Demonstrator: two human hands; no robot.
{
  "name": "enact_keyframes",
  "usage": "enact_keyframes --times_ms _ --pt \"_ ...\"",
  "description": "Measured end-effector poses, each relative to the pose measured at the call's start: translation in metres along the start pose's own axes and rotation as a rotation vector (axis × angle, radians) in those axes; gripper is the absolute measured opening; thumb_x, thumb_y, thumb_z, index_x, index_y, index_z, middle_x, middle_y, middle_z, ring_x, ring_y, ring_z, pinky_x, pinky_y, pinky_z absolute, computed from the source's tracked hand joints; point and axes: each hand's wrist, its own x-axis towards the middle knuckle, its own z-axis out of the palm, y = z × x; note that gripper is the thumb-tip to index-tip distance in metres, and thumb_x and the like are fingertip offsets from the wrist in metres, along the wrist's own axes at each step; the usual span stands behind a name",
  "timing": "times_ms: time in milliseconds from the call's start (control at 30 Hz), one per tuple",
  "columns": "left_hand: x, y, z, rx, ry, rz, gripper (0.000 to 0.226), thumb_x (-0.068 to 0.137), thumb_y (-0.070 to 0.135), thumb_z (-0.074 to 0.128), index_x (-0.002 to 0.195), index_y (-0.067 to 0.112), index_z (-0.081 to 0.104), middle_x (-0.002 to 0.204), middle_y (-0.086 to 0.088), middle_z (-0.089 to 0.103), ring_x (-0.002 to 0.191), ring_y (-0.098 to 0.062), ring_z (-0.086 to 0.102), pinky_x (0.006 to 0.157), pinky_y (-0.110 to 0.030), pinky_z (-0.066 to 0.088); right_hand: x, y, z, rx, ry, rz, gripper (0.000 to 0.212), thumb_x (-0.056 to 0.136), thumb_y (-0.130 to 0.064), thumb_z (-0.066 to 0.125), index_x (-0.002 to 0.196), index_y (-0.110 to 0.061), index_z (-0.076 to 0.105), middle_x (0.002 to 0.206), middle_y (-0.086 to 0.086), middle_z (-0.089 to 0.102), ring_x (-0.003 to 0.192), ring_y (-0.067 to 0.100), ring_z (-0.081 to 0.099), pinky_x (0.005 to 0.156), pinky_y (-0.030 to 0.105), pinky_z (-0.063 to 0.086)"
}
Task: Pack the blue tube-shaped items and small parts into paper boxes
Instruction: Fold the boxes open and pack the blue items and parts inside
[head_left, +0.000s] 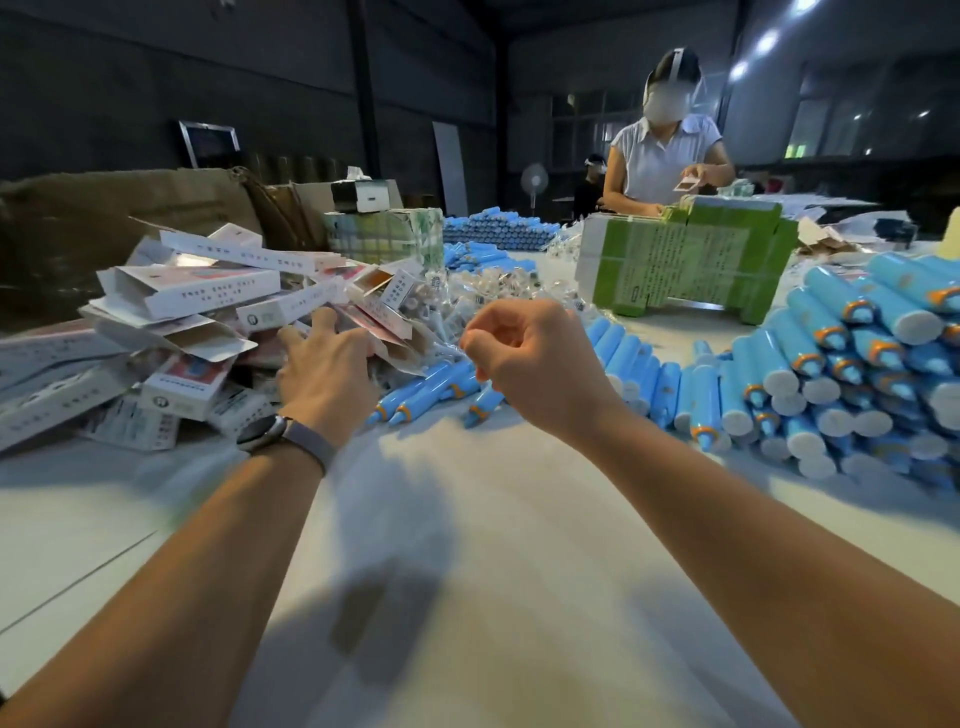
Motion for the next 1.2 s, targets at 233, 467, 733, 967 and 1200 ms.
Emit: enact_keyframes --times_ms 233,467,733,967,1200 --pt "-0.027 0.036 -0.046 -0.165 0.215 0.227 0.03 0.085 -0.003 0.059 0.108 0.015 0.069 0.123 -0.01 0.052 0.106 -0.04 0.051 0.077 -0.044 0.046 0.002 0.002 -0.012 -0.008 0.045 0.008 0.026 0.087 -0.014 0.063 0.065 -0.028 0.063 0.054 -0.011 0.06 0.058 0.013 0.059 0.067 0.046 0.056" --pt "-0.065 0.071 -0.095 -0.432 0.407 0.558 0.038 0.074 -0.007 0.068 0.098 0.023 0.066 0.103 -0.001 0.063 0.081 -0.022 0.059 0.065 -0.037 0.049 0.001 0.009 -0.033 0.004 -0.054 0.0 0.038 0.081 -0.014 0.074 0.115 -0.025 0.063 0.098 -0.006 0.064 0.081 -0.001 0.057 0.072 0.016 0.044" --pt "-0.068 0.097 -0.089 -1.005 0.157 0.506 0.02 0.081 0.018 0.077 0.085 0.033 0.063 0.091 0.026 0.063 0.073 0.007 0.062 0.055 -0.013 0.05 -0.027 0.019 -0.054 -0.087 -0.188 -0.085 0.071 0.07 -0.024 0.086 0.128 -0.027 0.045 0.103 -0.007 0.063 0.09 0.004 0.058 0.074 0.009 0.046" --pt "-0.084 0.111 -0.021 -1.587 -0.057 0.493 0.033 0.091 0.05 0.052 0.115 0.028 0.052 0.1 0.019 0.068 0.102 -0.003 0.065 0.09 -0.038 0.053 -0.036 0.023 -0.077 0.186 -0.207 0.078 0.057 0.076 -0.024 0.074 0.126 -0.02 0.048 0.106 -0.003 0.069 0.098 0.015 0.065 0.074 0.018 0.048" --pt "-0.102 0.125 0.018 -1.603 -0.32 0.551 0.068 0.083 0.056 0.054 0.145 0.036 0.035 0.124 0.006 0.061 0.11 -0.018 0.061 0.087 -0.036 0.052 -0.04 0.033 -0.079 0.51 -0.274 0.191 0.048 0.081 -0.011 0.057 0.125 -0.013 0.039 0.089 0.002 0.067 0.08 0.023 0.063 0.074 0.046 0.046"
